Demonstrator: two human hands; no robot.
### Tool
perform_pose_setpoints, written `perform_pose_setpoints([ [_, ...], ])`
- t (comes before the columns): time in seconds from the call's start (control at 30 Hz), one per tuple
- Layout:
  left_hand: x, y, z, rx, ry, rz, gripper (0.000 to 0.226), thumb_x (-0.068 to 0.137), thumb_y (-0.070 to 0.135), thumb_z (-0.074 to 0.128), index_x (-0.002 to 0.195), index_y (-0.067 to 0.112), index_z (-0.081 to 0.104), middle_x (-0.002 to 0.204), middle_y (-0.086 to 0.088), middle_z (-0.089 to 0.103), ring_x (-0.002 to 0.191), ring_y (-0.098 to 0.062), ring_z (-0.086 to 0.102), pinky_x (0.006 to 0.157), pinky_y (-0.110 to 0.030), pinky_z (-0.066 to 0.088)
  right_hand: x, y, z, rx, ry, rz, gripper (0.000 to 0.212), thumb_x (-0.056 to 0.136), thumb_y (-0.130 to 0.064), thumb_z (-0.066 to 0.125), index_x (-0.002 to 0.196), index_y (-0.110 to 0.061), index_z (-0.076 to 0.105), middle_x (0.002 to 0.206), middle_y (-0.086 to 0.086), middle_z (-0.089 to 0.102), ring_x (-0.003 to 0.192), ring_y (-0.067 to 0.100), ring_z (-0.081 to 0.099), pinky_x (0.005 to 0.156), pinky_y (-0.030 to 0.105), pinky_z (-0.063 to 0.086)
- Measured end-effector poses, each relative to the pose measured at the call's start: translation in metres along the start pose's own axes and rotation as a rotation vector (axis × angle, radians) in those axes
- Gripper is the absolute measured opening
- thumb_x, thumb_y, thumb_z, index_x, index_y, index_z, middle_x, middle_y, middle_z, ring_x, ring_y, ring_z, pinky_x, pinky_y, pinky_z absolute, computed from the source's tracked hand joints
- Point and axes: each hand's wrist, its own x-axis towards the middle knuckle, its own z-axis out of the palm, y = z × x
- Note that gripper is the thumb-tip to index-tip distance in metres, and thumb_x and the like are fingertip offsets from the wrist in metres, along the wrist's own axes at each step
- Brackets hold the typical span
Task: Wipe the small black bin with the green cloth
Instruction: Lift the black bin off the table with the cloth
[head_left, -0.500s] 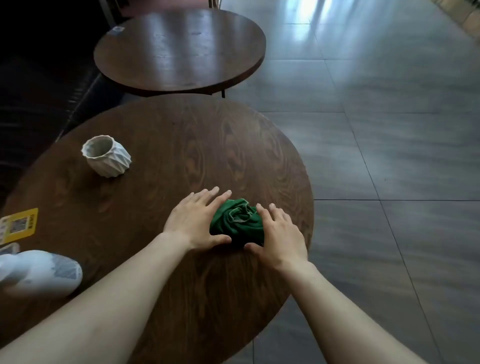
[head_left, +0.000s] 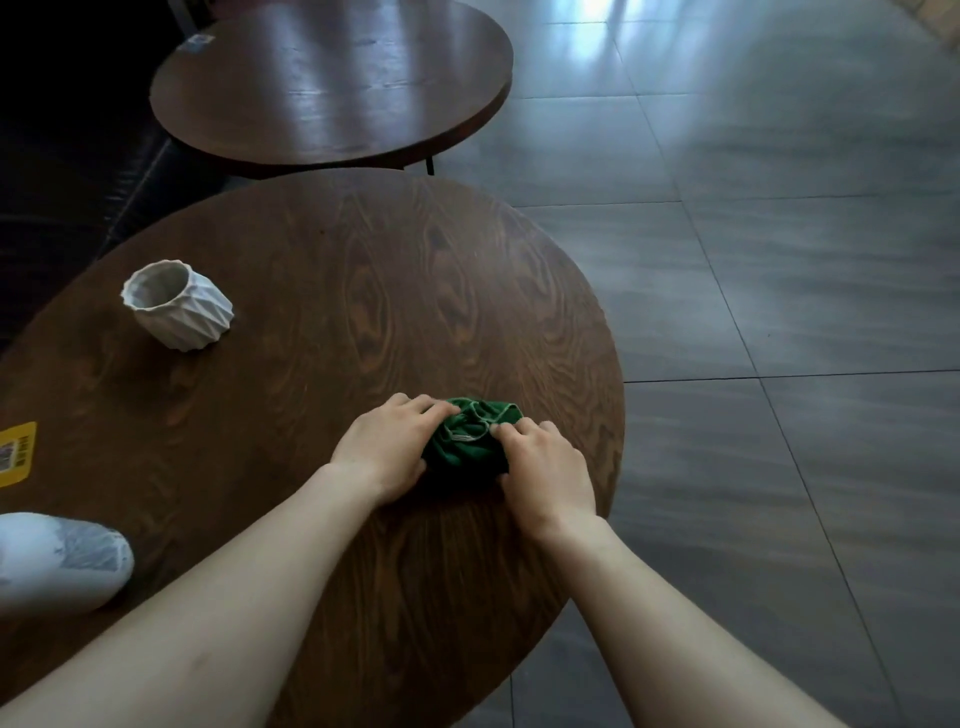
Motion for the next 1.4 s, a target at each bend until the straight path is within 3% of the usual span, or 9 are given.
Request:
perform_pose_setpoints([
  [0.13,-0.014,0.001,-0.009,0.042,0.002,0.011,0.061,0.087,0.013,0.062,0.141,0.033,0.043,0.129,0.01,0.06,0.117,-0.02,0.056,0.084,-0.039,0.054,-0.011,-0.009,-0.008,0.013,0.02,-0.036,0.025,0.097,-0.003,0.056,0.117,-0.017,0.065,0.108,0.002,0.069,0.096,0.025,0.063,0.072,0.035,0.05],
  [0.37,-0.051,-0.003,-0.045,0.013,0.075,-0.02,0.048,0.088,0.015,0.061,0.132,0.03,0.051,0.117,0.01,0.064,0.109,-0.018,0.057,0.081,-0.038,0.056,-0.02,-0.032,-0.041,0.004,0.07,-0.078,0.023,0.098,-0.003,0.056,0.114,-0.018,0.062,0.103,0.0,0.065,0.091,0.022,0.059,0.064,0.031,0.04],
  [0.53,-0.082,-0.014,-0.105,0.038,0.148,-0.044,0.043,0.09,0.023,0.061,0.13,0.034,0.051,0.116,0.012,0.063,0.108,-0.017,0.058,0.08,-0.038,0.056,-0.023,-0.066,-0.098,-0.054,0.117,-0.133,0.024,0.098,-0.007,0.058,0.116,-0.021,0.061,0.106,-0.001,0.064,0.095,0.022,0.059,0.064,0.033,0.041],
  [0.7,-0.119,-0.03,-0.179,0.066,0.234,-0.074,0.043,0.09,0.026,0.062,0.13,0.036,0.049,0.116,0.013,0.063,0.109,-0.016,0.059,0.082,-0.037,0.056,-0.035,-0.117,-0.163,-0.082,0.185,-0.19,0.024,0.099,-0.009,0.058,0.119,-0.022,0.062,0.111,-0.001,0.066,0.1,0.023,0.061,0.075,0.038,0.055],
  [0.87,-0.178,-0.044,-0.265,0.045,0.344,-0.112,0.044,0.089,0.027,0.063,0.13,0.037,0.049,0.119,0.013,0.063,0.113,-0.015,0.058,0.089,-0.039,0.054,-0.055,-0.181,-0.243,-0.108,0.315,-0.244,0.029,0.095,-0.007,0.059,0.117,-0.024,0.063,0.11,-0.002,0.065,0.102,0.023,0.061,0.073,0.036,0.051],
  [1.03,-0.255,-0.053,-0.339,0.03,0.473,-0.164,0.046,0.086,0.03,0.065,0.129,0.037,0.05,0.115,0.013,0.063,0.111,-0.018,0.06,0.084,-0.04,0.055,-0.088,-0.252,-0.321,-0.146,0.426,-0.317,0.026,0.088,-0.006,0.066,0.107,-0.024,0.063,0.105,-0.003,0.066,0.099,0.023,0.062,0.066,0.033,0.04],
  [1.23,-0.35,-0.062,-0.402,0.012,0.603,-0.209,0.045,0.083,0.03,0.064,0.126,0.038,0.052,0.112,0.012,0.064,0.109,-0.019,0.062,0.084,-0.041,0.055,-0.142,-0.329,-0.386,-0.168,0.528,-0.385,0.022,0.087,-0.007,0.065,0.104,-0.021,0.063,0.104,0.0,0.066,0.099,0.027,0.061,0.07,0.038,0.049],
  [1.4,-0.419,-0.07,-0.436,0.018,0.7,-0.223,0.044,0.085,0.029,0.066,0.126,0.04,0.054,0.111,0.012,0.065,0.108,-0.017,0.061,0.083,-0.038,0.053,-0.191,-0.38,-0.41,-0.157,0.575,-0.431,0.017,0.091,-0.01,0.064,0.104,-0.02,0.063,0.105,-0.001,0.066,0.099,0.026,0.061,0.07,0.037,0.048],
])
